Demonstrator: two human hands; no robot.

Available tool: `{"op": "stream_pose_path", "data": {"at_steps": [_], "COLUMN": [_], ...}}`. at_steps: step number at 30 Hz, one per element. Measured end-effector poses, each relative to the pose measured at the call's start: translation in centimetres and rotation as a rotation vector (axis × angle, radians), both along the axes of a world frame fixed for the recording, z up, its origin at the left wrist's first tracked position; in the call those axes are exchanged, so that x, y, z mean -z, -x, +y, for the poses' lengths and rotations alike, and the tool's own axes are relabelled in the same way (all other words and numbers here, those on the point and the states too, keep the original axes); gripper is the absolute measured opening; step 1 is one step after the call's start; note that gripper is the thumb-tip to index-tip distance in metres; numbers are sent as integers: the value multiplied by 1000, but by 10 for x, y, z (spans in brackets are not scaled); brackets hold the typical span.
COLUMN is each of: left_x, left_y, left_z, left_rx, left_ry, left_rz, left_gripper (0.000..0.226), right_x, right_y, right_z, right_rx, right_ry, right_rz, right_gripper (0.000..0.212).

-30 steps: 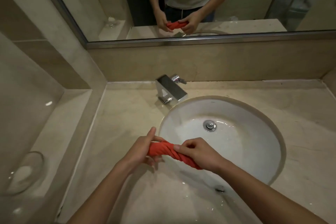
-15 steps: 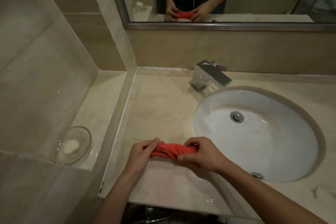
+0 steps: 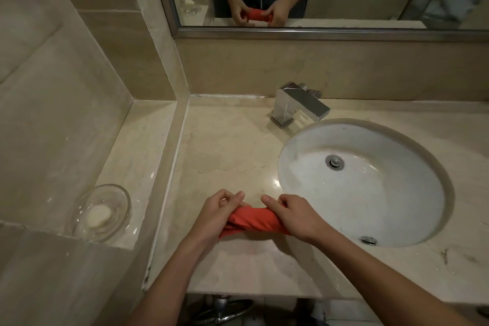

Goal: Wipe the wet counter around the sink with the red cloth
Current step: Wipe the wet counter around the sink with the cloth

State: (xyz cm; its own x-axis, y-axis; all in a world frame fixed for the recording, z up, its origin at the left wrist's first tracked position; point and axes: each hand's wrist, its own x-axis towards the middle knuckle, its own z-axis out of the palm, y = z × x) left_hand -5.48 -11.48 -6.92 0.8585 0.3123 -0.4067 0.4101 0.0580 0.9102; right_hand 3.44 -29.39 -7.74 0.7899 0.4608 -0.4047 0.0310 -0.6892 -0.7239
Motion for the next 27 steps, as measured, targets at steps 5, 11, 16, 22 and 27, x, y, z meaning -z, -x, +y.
{"op": "stream_pose_path", "data": {"at_steps": [5,11,16,22,27], "left_x": [-7,7,12,10,-11], "left_y": [-3,-14,-11,-7,-1], "left_z": [11,0,-6,-10,3], "left_rx": [55,388,318,277,309], "left_ry": [62,-82,-352,-563,-647], "left_rz": [16,124,116,4,-52], "left_gripper": [43,55,68,63,70], "right_x": [-6,-10,-6,1,-10], "right_y": [-5,5,7,18,19], "right_z": [-4,0,-9,-5,-10], "right_rx": [28,26,-83,-137,-130], "right_ry": [-89,-336,-86,34,-286], "right_rz": [-45,56,-87,-273,-524], "right_gripper": [52,51,47,50,39]}}
